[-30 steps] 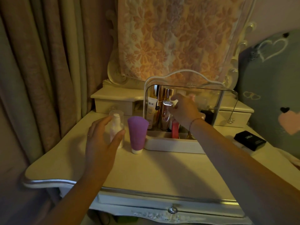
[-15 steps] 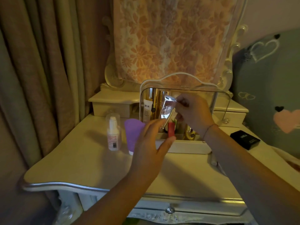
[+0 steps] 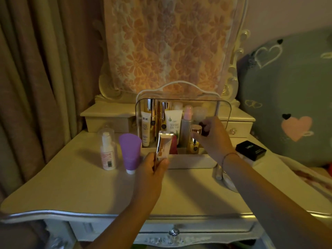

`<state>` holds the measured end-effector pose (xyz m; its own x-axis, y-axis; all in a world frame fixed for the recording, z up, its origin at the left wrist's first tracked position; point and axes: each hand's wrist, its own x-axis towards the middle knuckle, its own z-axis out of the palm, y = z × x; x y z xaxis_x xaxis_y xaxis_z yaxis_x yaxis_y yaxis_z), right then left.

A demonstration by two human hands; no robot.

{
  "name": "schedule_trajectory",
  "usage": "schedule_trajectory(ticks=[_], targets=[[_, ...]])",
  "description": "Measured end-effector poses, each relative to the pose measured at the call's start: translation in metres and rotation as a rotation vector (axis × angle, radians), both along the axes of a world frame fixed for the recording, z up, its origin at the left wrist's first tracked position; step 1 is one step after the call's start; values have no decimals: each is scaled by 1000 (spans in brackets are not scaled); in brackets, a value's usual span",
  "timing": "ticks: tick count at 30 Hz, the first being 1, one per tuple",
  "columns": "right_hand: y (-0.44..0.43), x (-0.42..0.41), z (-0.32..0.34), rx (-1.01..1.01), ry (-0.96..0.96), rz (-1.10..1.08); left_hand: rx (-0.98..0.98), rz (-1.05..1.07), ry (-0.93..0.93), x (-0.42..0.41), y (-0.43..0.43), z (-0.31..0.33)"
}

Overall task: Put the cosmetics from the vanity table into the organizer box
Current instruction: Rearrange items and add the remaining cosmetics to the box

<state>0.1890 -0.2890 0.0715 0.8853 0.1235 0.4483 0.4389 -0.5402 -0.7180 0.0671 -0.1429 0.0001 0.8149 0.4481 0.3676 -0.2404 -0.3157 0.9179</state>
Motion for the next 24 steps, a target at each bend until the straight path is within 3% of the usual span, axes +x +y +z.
schedule_trajectory(ticks=[7,12,16,24], targets=[[17,16,-20,-203,92,-25,-76,-51,-1,-16,18,-10],[31,3,9,-29,-112,-3,-136,-54,-25,-20,21,-10],[60,-5,28,129,-127,107,-139,-46,-41,-22,21,-11],[103,5,3,-48,-69,41,-145,-45,-42,-20,23,-12]])
